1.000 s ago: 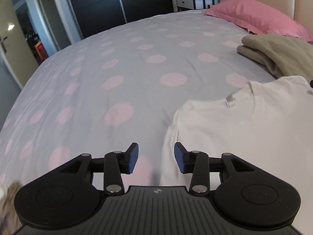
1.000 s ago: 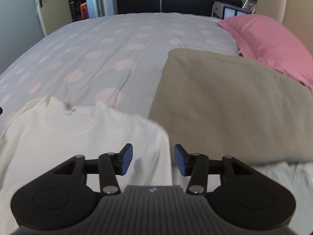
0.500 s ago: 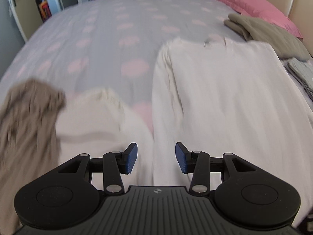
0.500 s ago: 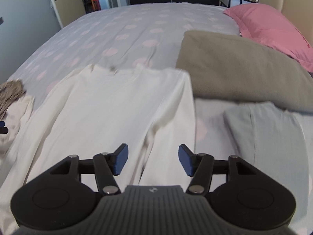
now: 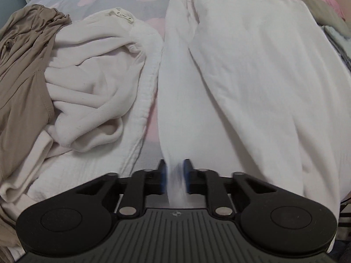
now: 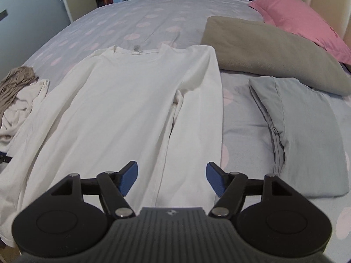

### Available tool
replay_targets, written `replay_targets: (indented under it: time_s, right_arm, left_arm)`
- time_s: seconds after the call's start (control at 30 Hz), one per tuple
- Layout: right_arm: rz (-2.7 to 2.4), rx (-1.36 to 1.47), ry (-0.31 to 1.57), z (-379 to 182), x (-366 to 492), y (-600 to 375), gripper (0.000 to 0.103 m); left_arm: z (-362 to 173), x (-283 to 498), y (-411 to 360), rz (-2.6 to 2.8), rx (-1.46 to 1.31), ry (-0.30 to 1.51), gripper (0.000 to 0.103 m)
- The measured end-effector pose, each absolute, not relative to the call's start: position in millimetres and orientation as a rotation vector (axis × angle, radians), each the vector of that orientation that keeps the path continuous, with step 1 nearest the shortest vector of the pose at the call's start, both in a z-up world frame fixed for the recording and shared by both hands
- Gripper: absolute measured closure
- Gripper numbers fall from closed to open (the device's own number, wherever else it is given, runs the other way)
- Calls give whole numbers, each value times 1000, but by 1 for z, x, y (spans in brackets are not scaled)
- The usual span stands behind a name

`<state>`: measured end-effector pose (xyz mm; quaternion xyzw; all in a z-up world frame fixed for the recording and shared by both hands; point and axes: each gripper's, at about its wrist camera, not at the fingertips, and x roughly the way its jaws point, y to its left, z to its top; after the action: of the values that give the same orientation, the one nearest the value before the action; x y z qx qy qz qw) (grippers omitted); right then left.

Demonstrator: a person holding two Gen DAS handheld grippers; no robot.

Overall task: Fold clothes
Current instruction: 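Open both grippers and pull them back from the laid-out shirt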

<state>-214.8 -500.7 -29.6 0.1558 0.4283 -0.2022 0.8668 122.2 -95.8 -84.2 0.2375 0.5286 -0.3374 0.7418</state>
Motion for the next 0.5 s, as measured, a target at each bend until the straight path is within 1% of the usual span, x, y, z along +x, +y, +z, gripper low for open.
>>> replay_targets:
  time_s: [0.03,0.3,0.37,0.4,0.47,0.5]
  right_arm:
    - [-428,335,891,-29,-215,-502,31]
    - [-453,343,886,-31,-223,-505,31]
    - [-465,351,890,-33,-225,-509,31]
    - [-472,355,893,-34,-227,-510,31]
    - [-484,368,896,-35,-229,-514,30]
    - [-490,373,897,-36,-230,-515,30]
  left_arm:
    - [-83,121,-96,-741,518,1150,103]
    - [-67,124,-85,-666,504,1110,102]
    - [-61,121,-85,-665,514,1089,100]
    - [-58,118,-86,-664,525,1073,95]
    - [-50,117,-84,-667,502,1064,90]
    - [-46,116,-84,-668,490,1059,86]
